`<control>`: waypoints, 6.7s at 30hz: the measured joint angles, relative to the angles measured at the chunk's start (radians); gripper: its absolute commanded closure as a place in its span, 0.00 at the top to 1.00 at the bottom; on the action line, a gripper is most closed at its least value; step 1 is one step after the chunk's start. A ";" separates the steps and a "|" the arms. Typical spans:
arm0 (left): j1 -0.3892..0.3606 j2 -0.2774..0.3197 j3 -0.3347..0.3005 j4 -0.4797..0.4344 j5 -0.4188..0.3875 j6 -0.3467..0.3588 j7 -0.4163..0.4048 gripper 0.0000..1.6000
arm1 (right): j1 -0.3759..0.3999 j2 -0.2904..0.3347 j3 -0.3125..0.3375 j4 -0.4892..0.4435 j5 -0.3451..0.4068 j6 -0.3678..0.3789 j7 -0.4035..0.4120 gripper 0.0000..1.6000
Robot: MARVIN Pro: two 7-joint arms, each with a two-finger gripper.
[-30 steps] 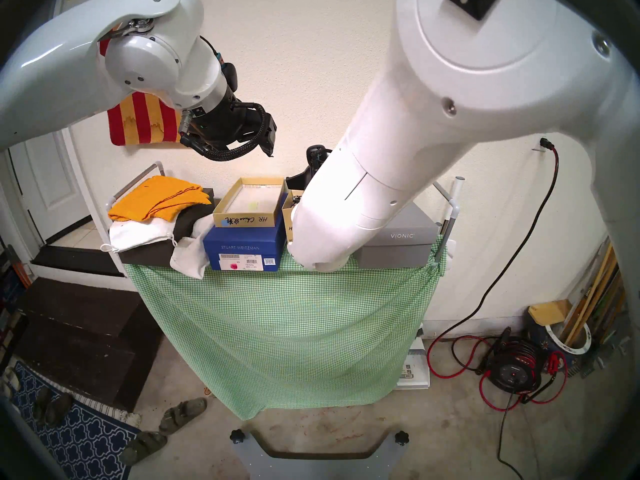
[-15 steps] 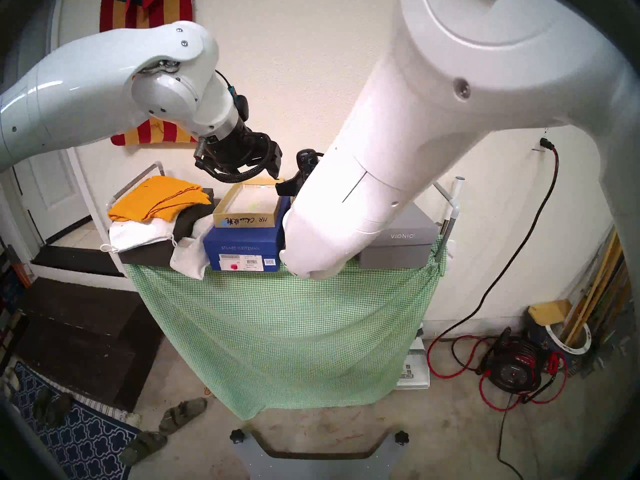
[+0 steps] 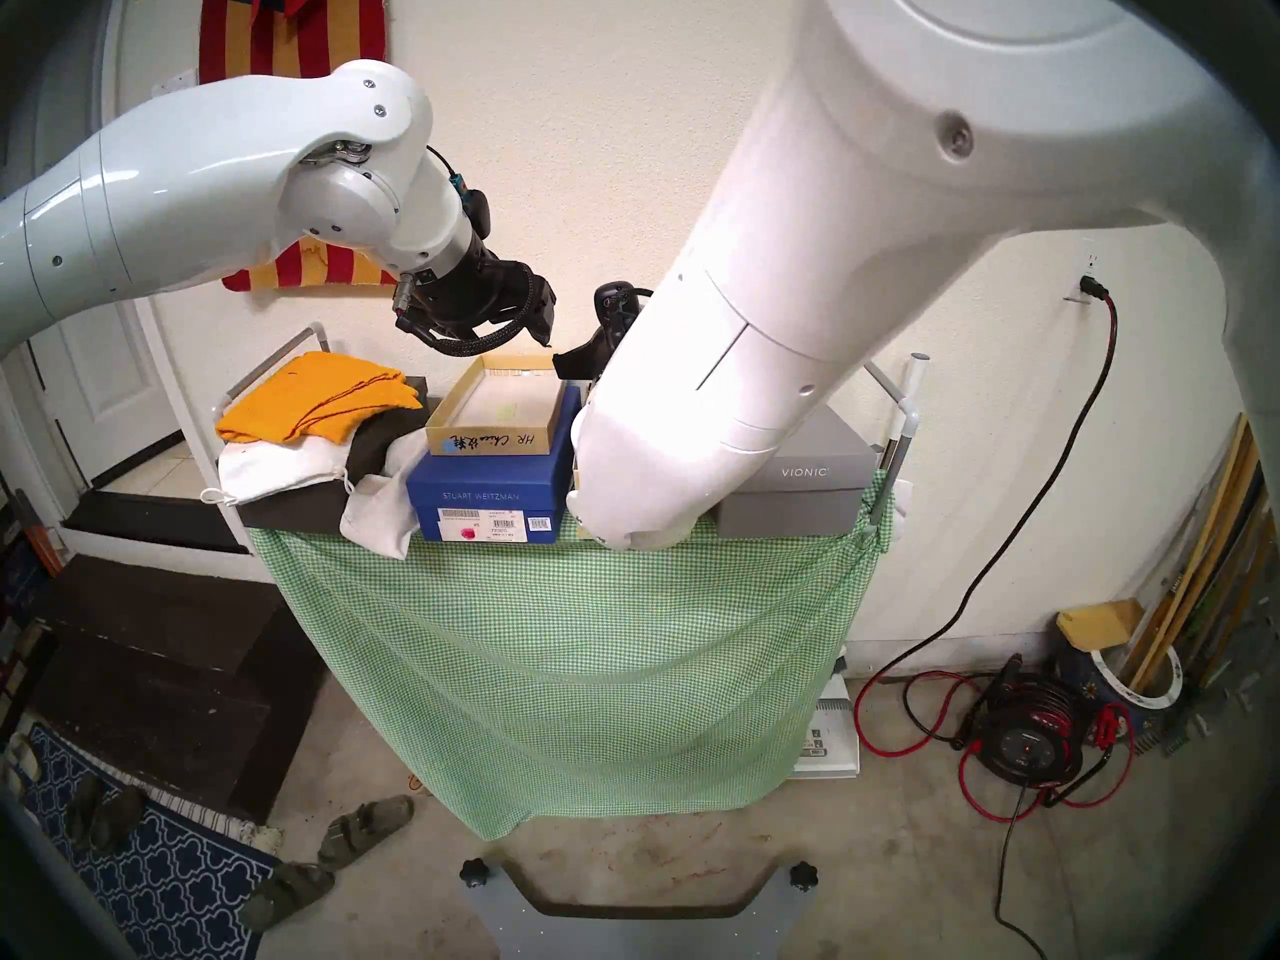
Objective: Take shoe out of the box
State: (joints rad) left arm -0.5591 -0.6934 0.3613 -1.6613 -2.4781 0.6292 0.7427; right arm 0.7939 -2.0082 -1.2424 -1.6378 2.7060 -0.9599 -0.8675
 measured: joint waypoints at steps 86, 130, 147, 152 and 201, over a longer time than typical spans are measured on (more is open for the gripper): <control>0.010 0.034 -0.023 -0.008 0.042 -0.111 -0.069 1.00 | -0.034 0.000 -0.132 -0.107 0.167 -0.001 0.000 0.00; 0.010 0.031 -0.023 -0.008 0.037 -0.111 -0.061 1.00 | -0.172 0.332 -0.353 -0.159 0.070 -0.005 0.129 1.00; 0.010 0.031 -0.023 -0.008 0.035 -0.111 -0.059 1.00 | -0.102 0.435 -0.374 -0.267 0.017 -0.005 0.179 1.00; 0.010 0.031 -0.023 -0.008 0.035 -0.111 -0.059 1.00 | -0.089 0.459 -0.368 -0.284 -0.006 -0.005 0.192 1.00; 0.010 0.030 -0.023 -0.008 0.030 -0.112 -0.053 1.00 | 0.408 0.631 -0.521 -0.719 -0.154 0.000 0.004 1.00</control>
State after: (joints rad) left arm -0.5492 -0.6636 0.3381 -1.6692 -2.4479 0.5169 0.6899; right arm 1.2019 -1.3773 -1.7632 -2.3563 2.5522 -0.9603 -0.8638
